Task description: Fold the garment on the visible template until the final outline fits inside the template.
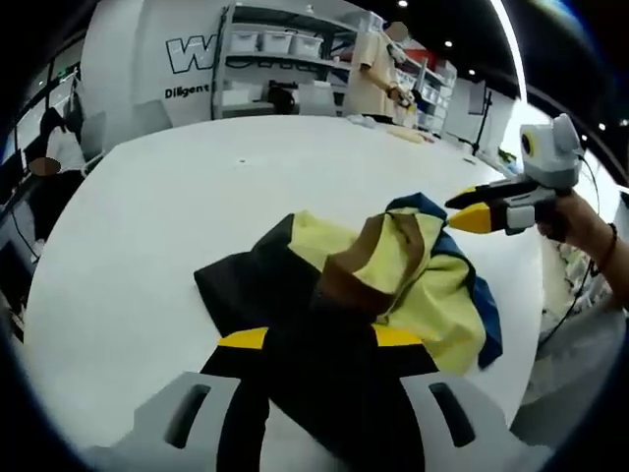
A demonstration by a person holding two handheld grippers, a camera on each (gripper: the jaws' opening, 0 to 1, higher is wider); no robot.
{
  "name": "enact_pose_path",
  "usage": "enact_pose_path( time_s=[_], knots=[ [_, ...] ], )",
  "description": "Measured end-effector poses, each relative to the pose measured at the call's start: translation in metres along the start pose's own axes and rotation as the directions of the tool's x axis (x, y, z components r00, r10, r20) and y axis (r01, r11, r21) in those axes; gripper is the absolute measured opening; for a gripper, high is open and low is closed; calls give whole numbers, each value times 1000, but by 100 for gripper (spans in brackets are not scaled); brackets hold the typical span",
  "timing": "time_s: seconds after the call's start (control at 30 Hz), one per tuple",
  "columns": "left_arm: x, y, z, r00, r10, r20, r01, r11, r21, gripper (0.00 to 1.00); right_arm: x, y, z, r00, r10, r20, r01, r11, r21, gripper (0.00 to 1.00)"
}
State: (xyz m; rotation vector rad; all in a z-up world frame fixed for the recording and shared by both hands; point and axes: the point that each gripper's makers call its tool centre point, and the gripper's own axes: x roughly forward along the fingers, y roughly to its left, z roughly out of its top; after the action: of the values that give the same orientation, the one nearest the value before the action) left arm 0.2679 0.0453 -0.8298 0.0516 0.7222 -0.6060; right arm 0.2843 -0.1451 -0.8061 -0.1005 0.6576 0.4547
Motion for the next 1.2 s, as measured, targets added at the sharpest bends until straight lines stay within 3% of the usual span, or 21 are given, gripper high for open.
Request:
enact_pose_path(
  time_s=[0.1, 0.17, 0.47, 0.73, 0.93, 1.07, 1.2],
  knots=[
    [4, -1, 0, 1000, -5, 0, 5, 1000, -2, 30, 4, -4, 3, 1000, -14, 24, 15, 999, -32, 16],
    [5, -3, 0, 1000, -19, 7, 19, 1000, 2, 26, 8, -2, -1, 1000, -9, 7, 9, 999, -38, 10],
    [9, -8, -12, 999, -41, 10, 41, 999, 20, 6, 9, -2, -4, 1000, -11, 9, 11, 998, -63, 0],
    [9, -8, -8, 999, -32, 31, 30, 998, 58, 0, 5, -4, 0, 1000, -21, 19, 23, 994, -108, 0],
    [6, -8, -5, 999, -34, 43, 31, 998, 61, 0, -4, -7, 11, 998, -29, 60, 34, 996, -80, 0],
    [-5, -6, 7, 995, -31, 91, 26, 998, 57, 0, -14, -8, 21, 995, -49, 90, 58, 993, -102, 0],
    [-14, -4, 10, 995, -24, 98, 18, 998, 58, 0, -23, -5, 32, 991, -48, 121, 62, 992, -114, 0]
  ],
)
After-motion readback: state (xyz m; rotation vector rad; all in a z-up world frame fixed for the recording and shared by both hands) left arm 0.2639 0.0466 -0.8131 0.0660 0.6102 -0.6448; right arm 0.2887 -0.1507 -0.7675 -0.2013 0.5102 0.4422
